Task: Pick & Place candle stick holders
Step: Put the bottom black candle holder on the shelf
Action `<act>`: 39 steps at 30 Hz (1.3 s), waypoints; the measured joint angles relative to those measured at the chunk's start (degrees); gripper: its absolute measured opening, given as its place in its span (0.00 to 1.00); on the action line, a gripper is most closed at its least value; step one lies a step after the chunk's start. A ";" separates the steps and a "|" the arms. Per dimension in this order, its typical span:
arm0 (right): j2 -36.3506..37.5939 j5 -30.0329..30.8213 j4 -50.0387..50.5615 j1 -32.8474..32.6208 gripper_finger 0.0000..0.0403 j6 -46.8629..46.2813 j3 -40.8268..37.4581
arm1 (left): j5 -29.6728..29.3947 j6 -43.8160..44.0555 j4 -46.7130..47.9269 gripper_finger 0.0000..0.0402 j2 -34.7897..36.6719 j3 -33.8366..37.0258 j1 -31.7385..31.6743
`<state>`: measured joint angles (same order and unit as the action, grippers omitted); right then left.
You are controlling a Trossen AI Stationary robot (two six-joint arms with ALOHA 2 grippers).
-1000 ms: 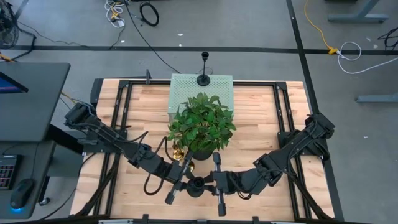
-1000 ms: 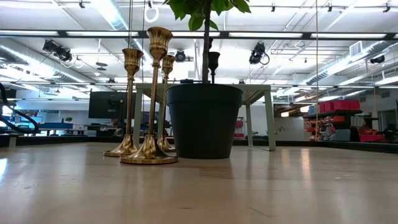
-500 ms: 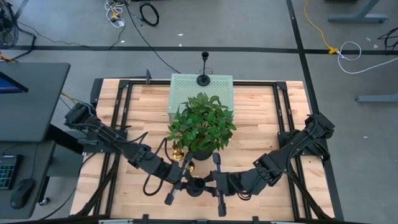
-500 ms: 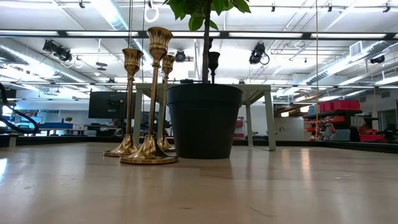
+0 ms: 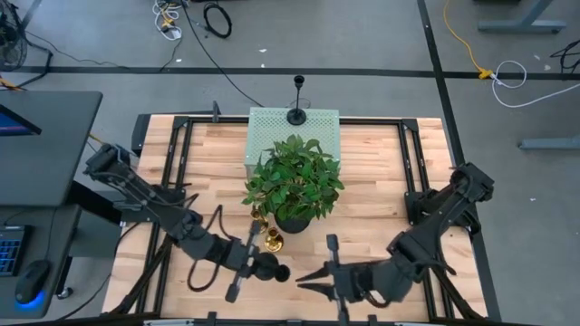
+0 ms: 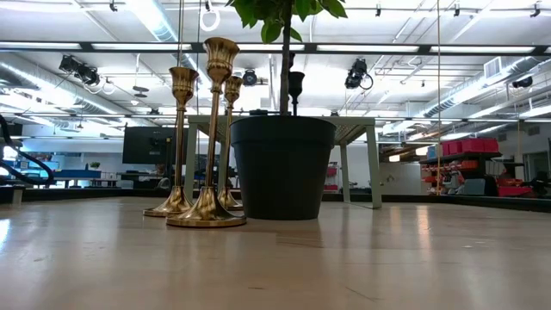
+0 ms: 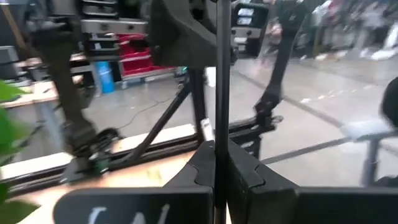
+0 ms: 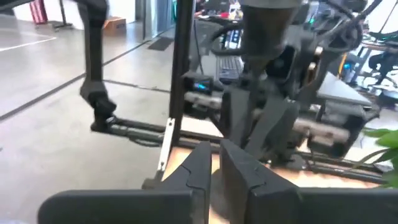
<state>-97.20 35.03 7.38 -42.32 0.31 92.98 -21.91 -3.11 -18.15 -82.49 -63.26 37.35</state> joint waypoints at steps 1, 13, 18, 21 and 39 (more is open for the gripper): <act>0.27 0.78 0.99 -0.57 0.08 -0.28 -0.03 | -1.98 -0.41 1.16 0.03 0.78 0.04 0.69; 1.02 11.77 9.75 -7.30 0.08 -8.57 -0.69 | -16.76 -1.61 12.29 0.03 11.20 -0.03 5.01; 1.02 15.13 10.64 -9.70 0.08 -13.12 -2.95 | -18.62 2.65 18.61 0.03 15.08 -0.04 4.94; 0.96 17.83 10.83 -11.04 0.08 -14.96 -4.67 | -19.95 4.45 21.95 0.03 16.71 -0.04 5.62; 1.74 29.25 12.94 -15.15 0.08 -25.35 -10.46 | -49.45 31.95 56.71 0.03 21.55 0.02 9.95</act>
<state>-95.46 64.28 20.32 -57.47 -25.04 82.52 -71.36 28.85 38.56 -60.94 -63.24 47.31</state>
